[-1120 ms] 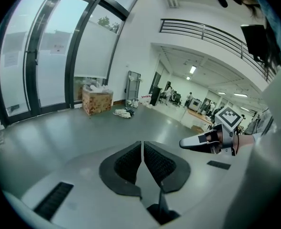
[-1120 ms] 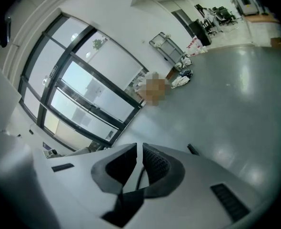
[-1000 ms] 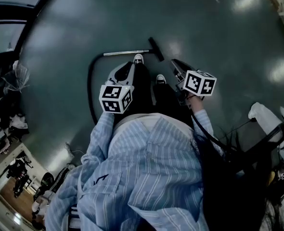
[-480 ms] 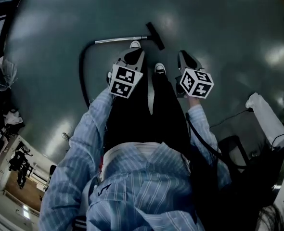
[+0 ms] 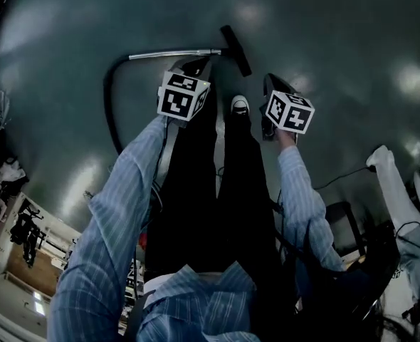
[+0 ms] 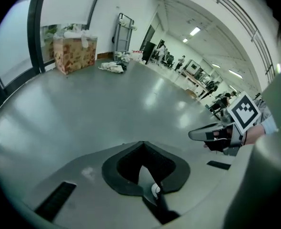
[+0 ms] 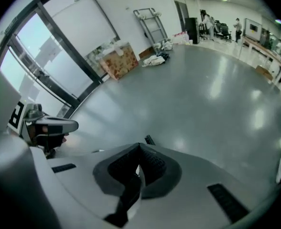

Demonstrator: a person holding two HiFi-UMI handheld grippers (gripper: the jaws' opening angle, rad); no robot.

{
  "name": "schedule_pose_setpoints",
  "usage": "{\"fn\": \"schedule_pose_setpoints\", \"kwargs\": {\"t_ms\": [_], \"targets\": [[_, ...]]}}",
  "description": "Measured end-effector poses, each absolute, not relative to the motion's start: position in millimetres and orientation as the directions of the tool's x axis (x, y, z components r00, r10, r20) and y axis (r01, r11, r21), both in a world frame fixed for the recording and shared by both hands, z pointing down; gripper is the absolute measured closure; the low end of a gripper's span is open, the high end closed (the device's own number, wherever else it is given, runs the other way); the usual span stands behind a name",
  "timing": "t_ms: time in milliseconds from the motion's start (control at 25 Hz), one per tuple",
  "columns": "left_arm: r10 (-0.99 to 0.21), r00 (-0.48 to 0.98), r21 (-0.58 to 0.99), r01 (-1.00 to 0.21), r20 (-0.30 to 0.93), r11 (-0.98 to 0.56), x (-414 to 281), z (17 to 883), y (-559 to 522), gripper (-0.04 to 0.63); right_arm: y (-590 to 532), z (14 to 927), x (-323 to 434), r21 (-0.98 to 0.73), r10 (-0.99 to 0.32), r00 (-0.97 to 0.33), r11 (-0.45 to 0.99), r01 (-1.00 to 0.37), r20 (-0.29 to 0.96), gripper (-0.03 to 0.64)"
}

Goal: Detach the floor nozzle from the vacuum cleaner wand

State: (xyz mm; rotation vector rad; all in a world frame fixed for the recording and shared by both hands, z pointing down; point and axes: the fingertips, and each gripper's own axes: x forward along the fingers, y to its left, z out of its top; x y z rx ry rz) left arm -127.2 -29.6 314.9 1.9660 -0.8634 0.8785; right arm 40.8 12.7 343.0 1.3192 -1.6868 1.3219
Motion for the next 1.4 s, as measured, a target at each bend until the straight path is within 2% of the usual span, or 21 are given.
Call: {"fn": "schedule_pose_setpoints", "kwargs": {"t_ms": [160, 360, 520, 640, 720, 840, 1160, 1400], "targets": [[-0.199, 0.495, 0.375, -0.816, 0.845, -0.439, -135, 388, -32, 0.591, 15, 409, 23, -0.349, -0.229, -0.358, 0.081, -0.934, 0.905, 0.609], [-0.046, 0.548, 0.407, -0.671, 0.835, -0.62, -115, 462, -6, 0.591, 16, 480, 20, -0.337, -0.219, -0.367, 0.163, -0.927, 0.904, 0.609], [0.02, 0.544, 0.412, -0.611, 0.839, -0.676, -111, 509, 7, 0.588, 30, 532, 9, -0.323, -0.119, -0.377, 0.324, -0.889, 0.918, 0.599], [0.03, 0.545, 0.408, -0.589, 0.838, -0.697, -109, 548, 14, 0.578, 47, 576, -1, -0.307, -0.046, -0.363, 0.442, -0.843, 0.931, 0.543], [0.034, 0.521, 0.389, -0.591, 0.853, -0.706, -112, 575, 20, 0.535, 52, 604, -7, -0.304, -0.036, -0.365, 0.482, -0.822, 0.93, 0.495], [0.047, 0.496, 0.376, -0.59, 0.867, -0.714, -112, 610, 20, 0.481, 44, 636, -6, -0.277, -0.055, -0.35, 0.502, -0.819, 0.935, 0.399], [0.096, 0.363, 0.284, -0.509, 0.927, -0.813, -102, 697, 23, 0.468, 44, 710, 23, -0.197, -0.039, -0.249, 0.501, -0.843, 0.968, 0.383], [0.128, 0.245, 0.217, -0.383, 0.961, -0.898, -101, 721, 35, 0.468, 55, 714, 22, -0.214, -0.014, -0.252, 0.484, -0.848, 0.968, 0.383]]}}
